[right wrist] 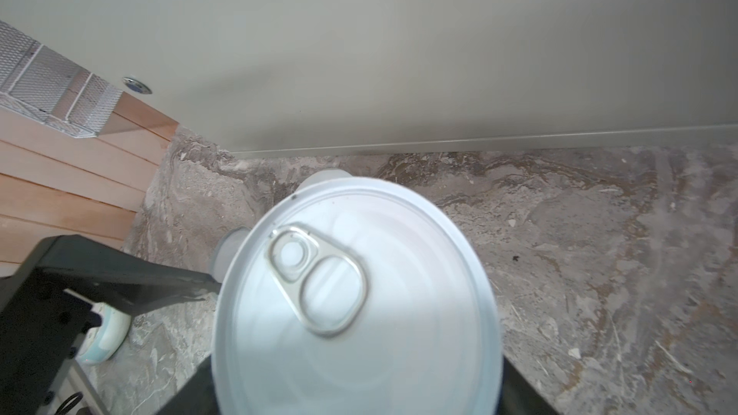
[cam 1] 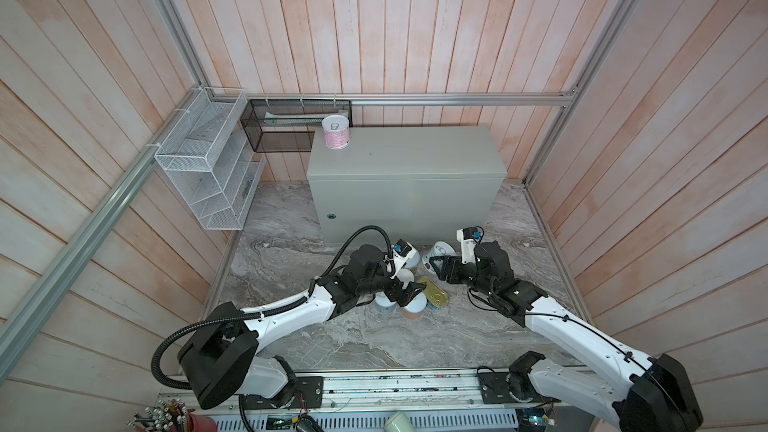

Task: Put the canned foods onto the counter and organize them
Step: 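Move the left gripper to the teal can held by the right gripper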

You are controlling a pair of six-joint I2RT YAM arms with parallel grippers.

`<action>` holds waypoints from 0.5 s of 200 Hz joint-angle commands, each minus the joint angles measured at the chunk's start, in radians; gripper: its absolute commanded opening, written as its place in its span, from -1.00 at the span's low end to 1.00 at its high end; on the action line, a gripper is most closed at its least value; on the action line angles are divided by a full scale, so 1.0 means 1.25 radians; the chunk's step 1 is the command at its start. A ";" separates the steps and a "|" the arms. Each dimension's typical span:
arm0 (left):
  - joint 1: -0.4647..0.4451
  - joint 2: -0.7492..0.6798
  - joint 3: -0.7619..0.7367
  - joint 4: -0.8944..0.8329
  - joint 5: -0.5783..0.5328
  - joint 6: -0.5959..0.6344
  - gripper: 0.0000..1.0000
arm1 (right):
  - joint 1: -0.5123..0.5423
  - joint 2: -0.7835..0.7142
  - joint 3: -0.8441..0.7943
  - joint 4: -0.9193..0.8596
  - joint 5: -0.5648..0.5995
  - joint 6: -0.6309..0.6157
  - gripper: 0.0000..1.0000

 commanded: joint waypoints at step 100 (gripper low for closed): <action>-0.004 0.092 0.076 0.113 0.060 0.056 1.00 | -0.002 -0.066 0.058 -0.024 -0.125 -0.009 0.30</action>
